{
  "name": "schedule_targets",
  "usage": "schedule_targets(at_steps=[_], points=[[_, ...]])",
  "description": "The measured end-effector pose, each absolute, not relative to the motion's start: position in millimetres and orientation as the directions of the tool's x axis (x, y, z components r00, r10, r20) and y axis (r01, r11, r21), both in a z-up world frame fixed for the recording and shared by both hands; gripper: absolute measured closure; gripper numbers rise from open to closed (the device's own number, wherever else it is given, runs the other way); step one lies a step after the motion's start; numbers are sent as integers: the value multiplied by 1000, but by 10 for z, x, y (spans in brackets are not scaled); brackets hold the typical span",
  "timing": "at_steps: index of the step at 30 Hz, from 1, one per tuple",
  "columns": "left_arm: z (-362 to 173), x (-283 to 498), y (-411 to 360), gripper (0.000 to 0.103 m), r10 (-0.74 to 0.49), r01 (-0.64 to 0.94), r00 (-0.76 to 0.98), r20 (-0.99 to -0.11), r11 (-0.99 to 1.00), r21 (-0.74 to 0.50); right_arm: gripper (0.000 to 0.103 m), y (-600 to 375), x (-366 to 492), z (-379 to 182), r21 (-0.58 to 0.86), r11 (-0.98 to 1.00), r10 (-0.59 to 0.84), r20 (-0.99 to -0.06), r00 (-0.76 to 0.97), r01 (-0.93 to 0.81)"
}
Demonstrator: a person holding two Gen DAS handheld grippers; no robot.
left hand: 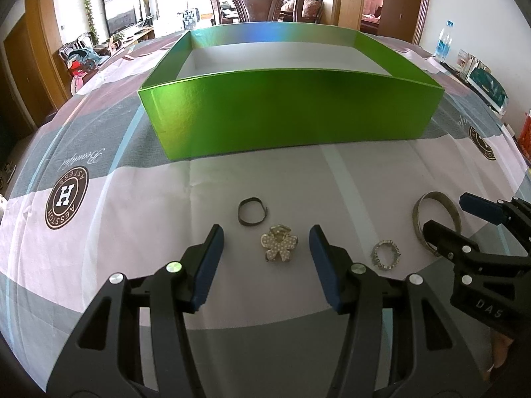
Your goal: Organize jewelry
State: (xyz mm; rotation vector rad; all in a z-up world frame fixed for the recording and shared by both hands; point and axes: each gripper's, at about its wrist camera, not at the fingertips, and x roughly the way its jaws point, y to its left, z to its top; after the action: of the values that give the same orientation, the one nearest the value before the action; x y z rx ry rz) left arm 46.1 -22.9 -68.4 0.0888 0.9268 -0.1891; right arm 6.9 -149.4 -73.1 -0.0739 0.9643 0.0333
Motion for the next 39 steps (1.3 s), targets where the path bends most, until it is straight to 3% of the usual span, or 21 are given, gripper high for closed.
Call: schedule_targets(at_steps=[4,10,12,14,22,25,29,34,39], points=[[-683,461,-226,52,-122,197,586,-801,980,-5,39,-1495,60,-732,-44,997,-2,-821,571,-59],[-677,446,-154,71,-120,185,590,-798,983,-11,39,-1506,64,-731,-44,997,-3,-820,572,-57],[-676,446,-115,82,-118,177,593,-797,984,-14,39,-1509,61,-731,-43,998,-4,-820,573,-55],[-676,452,-90,82,-125,180,592,-796,984,-20,39,-1517,59,-733,-37,998,1,-819,574,-54],[-674,425,-70,82,-121,181,594,-795,983,-14,79,-1548,64,-705,6,998,44,-817,575,-67],[-670,412,-64,82,-121,179,594,-795,984,-16,85,-1568,66,-702,11,998,45,-818,573,-64],[-666,392,-63,82,-119,177,594,-796,984,-15,83,-1570,74,-704,7,998,42,-819,572,-64],[-658,381,-69,82,-118,177,593,-796,984,-14,57,-1534,61,-715,-3,997,39,-819,573,-72],[-660,378,-71,82,-115,176,594,-796,984,-11,55,-1479,81,-728,-3,996,50,-815,577,-90]])
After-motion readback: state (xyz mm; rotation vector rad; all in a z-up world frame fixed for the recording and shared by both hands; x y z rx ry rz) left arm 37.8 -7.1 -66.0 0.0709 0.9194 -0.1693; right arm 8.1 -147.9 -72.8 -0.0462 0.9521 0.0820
